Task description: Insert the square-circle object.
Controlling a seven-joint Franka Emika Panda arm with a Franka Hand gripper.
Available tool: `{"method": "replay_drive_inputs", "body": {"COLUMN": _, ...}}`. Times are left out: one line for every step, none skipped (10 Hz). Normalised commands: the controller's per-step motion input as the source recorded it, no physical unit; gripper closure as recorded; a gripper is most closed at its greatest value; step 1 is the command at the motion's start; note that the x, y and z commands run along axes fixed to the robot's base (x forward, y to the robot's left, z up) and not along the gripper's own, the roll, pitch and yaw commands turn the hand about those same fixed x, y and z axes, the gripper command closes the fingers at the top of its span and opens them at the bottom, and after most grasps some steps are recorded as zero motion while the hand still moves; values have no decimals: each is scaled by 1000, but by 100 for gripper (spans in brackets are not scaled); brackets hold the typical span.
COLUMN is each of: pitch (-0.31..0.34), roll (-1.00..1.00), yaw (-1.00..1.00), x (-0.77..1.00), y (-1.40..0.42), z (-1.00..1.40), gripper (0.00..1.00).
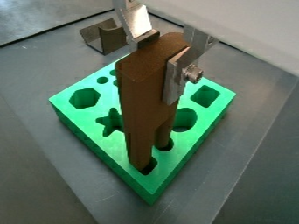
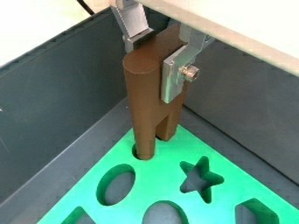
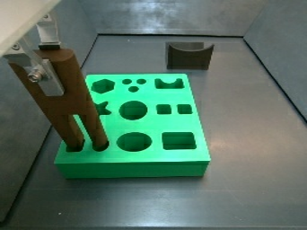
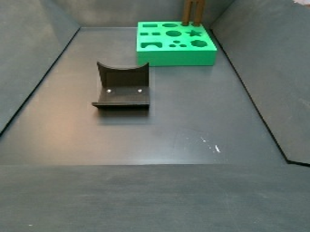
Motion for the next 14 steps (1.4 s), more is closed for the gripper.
{"method": "replay_drive_inputs", "body": {"pitch": -103, "roll": -437, "yaw": 11, "x": -117, "y": -57, "z": 0, "gripper": 100}}
{"method": "replay_drive_inputs", "body": {"pitch": -11, "roll": -319, "yaw": 0, "x": 0, "y": 0, "z": -66, "gripper": 100}}
{"method": "replay_drive_inputs", "body": {"pitch": 71, "roll": -73, "yaw": 0, "x": 154, "y": 0, "z": -234, "gripper": 100}}
{"method": "replay_drive_inputs", "body": {"pitch": 96, "roll": 0, "yaw": 0, "x": 109, "y": 0, "z": -271, "gripper": 100}}
{"method": "replay_drive_inputs", "body": {"pitch": 154, "roll": 140, "yaw": 0, "x": 174, "y": 0, "z": -531, "gripper": 100}}
{"method": "replay_drive_inputs", "body": {"pitch": 220, "roll": 239, "yaw": -23, "x": 354, "y": -34, "z": -606, "gripper": 100}}
{"method": "replay_drive_inputs", "body": {"pitch": 190, "roll": 116, "yaw": 0, "x": 363, "y": -11, "z": -660, "gripper": 100}}
{"method": "replay_drive_inputs", "body": {"pitch": 160, "roll": 83, "yaw": 0, "x": 311, "y": -43, "z": -557, "gripper": 100}}
{"method": "replay_drive_inputs", "body": {"pitch": 179, "roll": 100, "yaw": 0, "x": 423, "y": -74, "z": -649, "gripper": 100}}
{"method": "replay_drive_inputs", "body": {"pitch": 213, "roll": 81, "yaw": 0, "x": 449, "y": -66, "z": -626, "gripper": 100}}
{"method": "replay_drive_inputs", "body": {"pitch": 177, "roll": 29, "yaw": -26, "x": 337, "y": -34, "z": -546, "gripper": 100}}
{"method": "replay_drive_inputs", "body": {"pitch": 76, "roll": 10, "yaw": -3, "x": 174, "y": 0, "z": -354, "gripper": 100}}
{"method": "replay_drive_inputs", "body": {"pitch": 0, "roll": -60, "yaw": 0, "x": 0, "y": 0, "z": -83, "gripper": 100}}
{"method": "replay_drive_inputs", "body": {"pitch": 0, "roll": 0, "yaw": 0, "x": 0, "y": 0, "z": 0, "gripper": 100}}
